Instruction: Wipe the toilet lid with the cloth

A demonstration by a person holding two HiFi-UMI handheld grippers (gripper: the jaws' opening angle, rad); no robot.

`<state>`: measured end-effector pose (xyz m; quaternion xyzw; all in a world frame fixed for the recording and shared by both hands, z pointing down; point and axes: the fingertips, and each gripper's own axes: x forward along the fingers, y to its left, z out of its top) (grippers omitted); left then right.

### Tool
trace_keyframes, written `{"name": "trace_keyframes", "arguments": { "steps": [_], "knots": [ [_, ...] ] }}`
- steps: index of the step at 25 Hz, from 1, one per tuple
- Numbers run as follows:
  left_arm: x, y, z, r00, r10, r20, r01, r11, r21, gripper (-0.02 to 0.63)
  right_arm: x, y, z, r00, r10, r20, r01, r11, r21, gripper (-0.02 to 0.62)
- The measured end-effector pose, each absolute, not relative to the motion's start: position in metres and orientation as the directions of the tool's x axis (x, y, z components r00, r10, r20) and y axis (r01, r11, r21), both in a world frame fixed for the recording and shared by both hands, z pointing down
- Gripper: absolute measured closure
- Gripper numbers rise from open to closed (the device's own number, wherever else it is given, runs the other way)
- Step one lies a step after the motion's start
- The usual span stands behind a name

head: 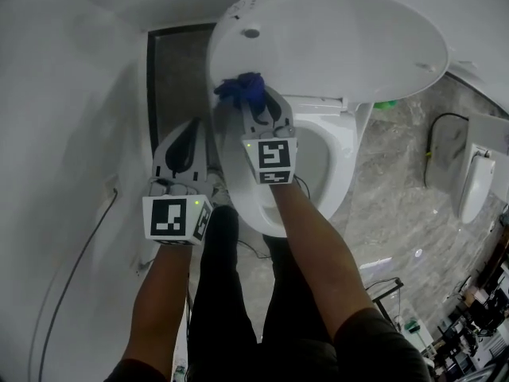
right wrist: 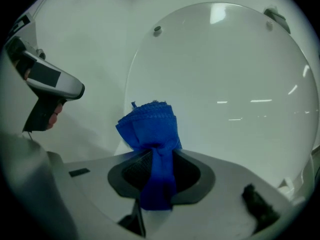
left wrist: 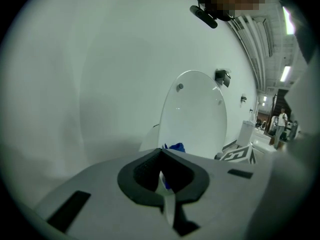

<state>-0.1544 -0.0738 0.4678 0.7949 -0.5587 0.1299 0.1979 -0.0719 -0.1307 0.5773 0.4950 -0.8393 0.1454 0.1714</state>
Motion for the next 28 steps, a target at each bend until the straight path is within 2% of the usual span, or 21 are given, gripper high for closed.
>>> {"name": "trace_keyframes", "arguments": {
  "steps": [16,21,28],
  "knots": [
    [-0.096,-0.079,0.496,0.383,-0.779,0.496,-0.918,-0.38,0.113,0.595,0.039,-0.13,0.612,-0.27,-0.806,0.527,-0.952,0.305,-0.02,0.5],
    [-0.07,-0.077,0.526,0.395,-0.714,0.578,-0.911,-0.385,0.146,0.595,0.083,-0.129,0.617,-0.188,-0.805,0.563,-0.973,0.229,0.003,0.5],
    [-0.037,-0.078,0.539,0.432,-0.682,0.591,-0.895,-0.407,0.184,0.595,0.14,-0.127,0.62,-0.09,-0.801,0.592,-0.989,0.141,0.041,0.5]
  ]
}}
